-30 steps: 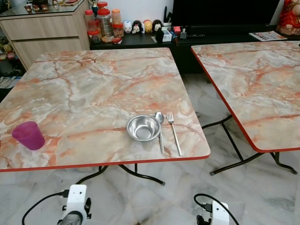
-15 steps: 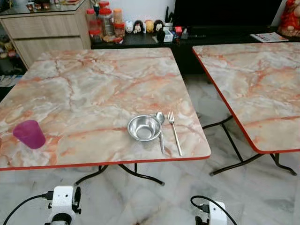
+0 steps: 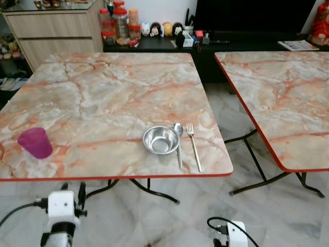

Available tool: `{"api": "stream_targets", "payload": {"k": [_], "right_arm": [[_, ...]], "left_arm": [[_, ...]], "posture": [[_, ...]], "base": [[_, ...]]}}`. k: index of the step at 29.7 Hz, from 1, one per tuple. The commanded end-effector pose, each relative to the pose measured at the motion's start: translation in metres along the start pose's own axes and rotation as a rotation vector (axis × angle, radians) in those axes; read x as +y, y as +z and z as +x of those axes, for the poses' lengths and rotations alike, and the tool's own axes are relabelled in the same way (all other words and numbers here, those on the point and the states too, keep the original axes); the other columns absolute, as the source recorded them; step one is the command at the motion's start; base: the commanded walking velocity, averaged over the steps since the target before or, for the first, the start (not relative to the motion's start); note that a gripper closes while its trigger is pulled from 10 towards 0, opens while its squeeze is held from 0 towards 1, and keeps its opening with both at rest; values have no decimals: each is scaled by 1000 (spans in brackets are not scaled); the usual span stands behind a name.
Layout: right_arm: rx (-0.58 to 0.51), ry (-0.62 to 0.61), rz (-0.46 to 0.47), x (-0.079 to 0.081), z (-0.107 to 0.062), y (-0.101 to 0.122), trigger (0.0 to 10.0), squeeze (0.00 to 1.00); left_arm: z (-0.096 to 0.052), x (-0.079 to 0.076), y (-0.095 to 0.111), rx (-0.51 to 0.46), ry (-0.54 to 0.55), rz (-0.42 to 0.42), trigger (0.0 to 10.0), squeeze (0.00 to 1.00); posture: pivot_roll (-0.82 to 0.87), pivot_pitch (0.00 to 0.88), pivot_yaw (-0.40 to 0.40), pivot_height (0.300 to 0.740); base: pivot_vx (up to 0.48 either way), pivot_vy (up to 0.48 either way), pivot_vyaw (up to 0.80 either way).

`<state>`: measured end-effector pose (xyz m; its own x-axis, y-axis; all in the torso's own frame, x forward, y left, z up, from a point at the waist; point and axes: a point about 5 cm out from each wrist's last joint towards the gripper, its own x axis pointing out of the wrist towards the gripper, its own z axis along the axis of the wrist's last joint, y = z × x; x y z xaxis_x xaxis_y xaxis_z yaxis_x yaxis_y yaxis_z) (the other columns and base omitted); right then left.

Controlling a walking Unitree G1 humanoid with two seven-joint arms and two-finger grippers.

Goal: Setting the table

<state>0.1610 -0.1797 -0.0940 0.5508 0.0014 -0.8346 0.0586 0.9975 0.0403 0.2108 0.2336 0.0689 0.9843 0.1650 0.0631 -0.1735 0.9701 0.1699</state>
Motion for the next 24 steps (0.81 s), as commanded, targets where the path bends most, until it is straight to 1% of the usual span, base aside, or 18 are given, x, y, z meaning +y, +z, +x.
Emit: {"api": "stream_targets", "payload": {"k": [1,2,4,5,6,7,8,9,12,14,15,17,20,21,22,23,24], "right_arm": [[-3,2,-7,1,0,1,10000,0],[-3,0,-3,0,0,1,10000,0],[-2,-3,0,0,0,1,10000,0],[-2,-5,5,0,0,1,10000,0],[-1,-7,7,-1,0,0,10000,0],[-1,-7,7,-1,0,0,10000,0],[-1,-7,8,-1,0,0,10000,0],[-2,-10,16,0,0,0,10000,0],[-4,-14,29,0,0,0,10000,0],[-15,-16,46,1,0,1,10000,0],[-27,-17,63,1,0,3,10000,0],[-32,-17,69,1,0,4,10000,0],[-31,-19,69,1,1,4,10000,0],[-31,-21,68,0,1,5,10000,0],[-31,-21,68,0,1,5,10000,0],[-31,-26,72,-1,1,6,10000,0],[-31,-28,74,-2,1,6,10000,0]], "left_arm": [[8,-3,11,-24,-13,-7,10000,0],[18,-7,23,-56,-31,-21,10000,0],[27,-11,32,-76,-43,-45,10000,0],[33,-16,39,-85,-63,-67,10000,0],[43,-26,46,-97,-109,-98,10000,0],[43,-26,46,-97,-109,-98,10000,0],[46,-30,49,-97,-125,-109,10000,0],[52,-39,53,-100,-162,-131,10000,0],[62,-52,55,-94,-197,-181,10000,0],[72,-63,54,-72,-211,-229,10000,0],[80,-72,55,-57,-218,-265,10000,0],[87,-79,56,-41,-237,-288,10000,0],[92,-87,58,-26,-257,-296,10000,0],[96,-91,60,-25,-273,-335,10000,0],[96,-91,60,-25,-273,-335,10000,0],[100,-97,62,-14,-303,-352,10000,0],[102,-99,63,-10,-312,-356,10000,0]], "posture": [[77,0,-38,740],[74,0,-36,740],[71,0,-35,740],[69,0,-33,740],[65,0,-30,740],[65,0,-30,740],[65,0,-30,740],[56,0,-24,740],[51,0,-21,740],[37,0,-16,740],[36,0,-16,740],[30,0,-16,740],[27,0,-17,740],[25,0,-18,740],[25,0,-18,740],[26,0,-18,740],[26,0,-18,740]], "base": [[0,0,0],[0,0,0],[0,0,0],[0,0,0],[0,0,0],[0,0,0],[0,0,0],[0,0,0],[0,0,0],[0,0,0],[0,0,0],[0,0,0],[0,0,0],[0,0,0],[0,0,0],[0,0,0],[0,0,0]]}}
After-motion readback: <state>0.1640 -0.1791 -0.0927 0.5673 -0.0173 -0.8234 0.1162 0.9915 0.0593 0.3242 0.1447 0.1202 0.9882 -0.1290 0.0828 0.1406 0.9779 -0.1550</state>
